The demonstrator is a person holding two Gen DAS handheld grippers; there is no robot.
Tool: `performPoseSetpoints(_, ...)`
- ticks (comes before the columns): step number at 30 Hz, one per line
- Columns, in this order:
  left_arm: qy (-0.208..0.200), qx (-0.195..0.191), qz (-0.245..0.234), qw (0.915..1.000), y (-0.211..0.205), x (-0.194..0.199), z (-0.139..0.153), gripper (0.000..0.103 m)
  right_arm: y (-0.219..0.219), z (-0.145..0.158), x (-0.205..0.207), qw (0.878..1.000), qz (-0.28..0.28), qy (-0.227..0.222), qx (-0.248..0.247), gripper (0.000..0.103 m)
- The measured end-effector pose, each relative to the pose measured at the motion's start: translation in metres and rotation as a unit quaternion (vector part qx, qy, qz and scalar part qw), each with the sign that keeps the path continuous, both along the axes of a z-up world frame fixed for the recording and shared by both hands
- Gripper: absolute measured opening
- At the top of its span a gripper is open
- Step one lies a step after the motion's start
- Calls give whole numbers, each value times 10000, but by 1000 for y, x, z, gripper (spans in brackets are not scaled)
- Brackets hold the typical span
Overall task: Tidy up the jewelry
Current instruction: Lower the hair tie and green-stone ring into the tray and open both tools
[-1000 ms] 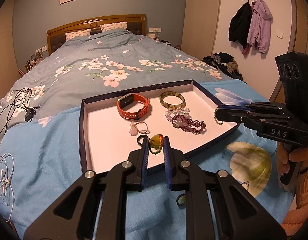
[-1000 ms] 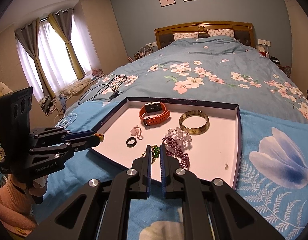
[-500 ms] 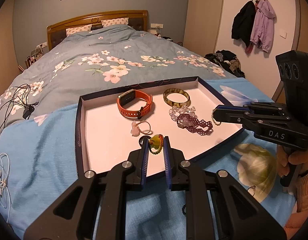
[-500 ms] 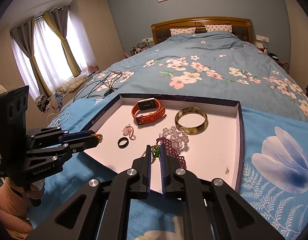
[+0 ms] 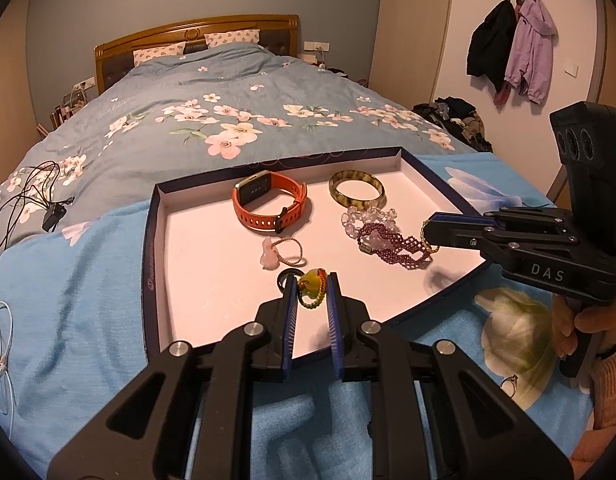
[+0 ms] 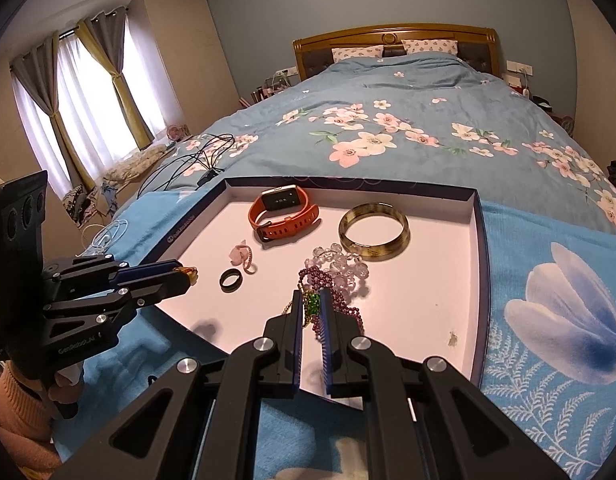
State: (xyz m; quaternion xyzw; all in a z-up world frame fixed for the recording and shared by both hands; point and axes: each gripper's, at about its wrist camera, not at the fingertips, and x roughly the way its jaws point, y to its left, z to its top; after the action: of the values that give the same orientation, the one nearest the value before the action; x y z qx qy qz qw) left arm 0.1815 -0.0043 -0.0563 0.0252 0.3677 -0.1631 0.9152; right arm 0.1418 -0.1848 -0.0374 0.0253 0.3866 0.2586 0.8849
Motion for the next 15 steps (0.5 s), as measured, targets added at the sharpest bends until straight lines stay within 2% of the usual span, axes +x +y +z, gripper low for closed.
performPoseSetpoints(15, 210, 92, 49, 9997, -5, 13, -14, 15, 10, -9, 9, 9996, 17, 100, -257, 7)
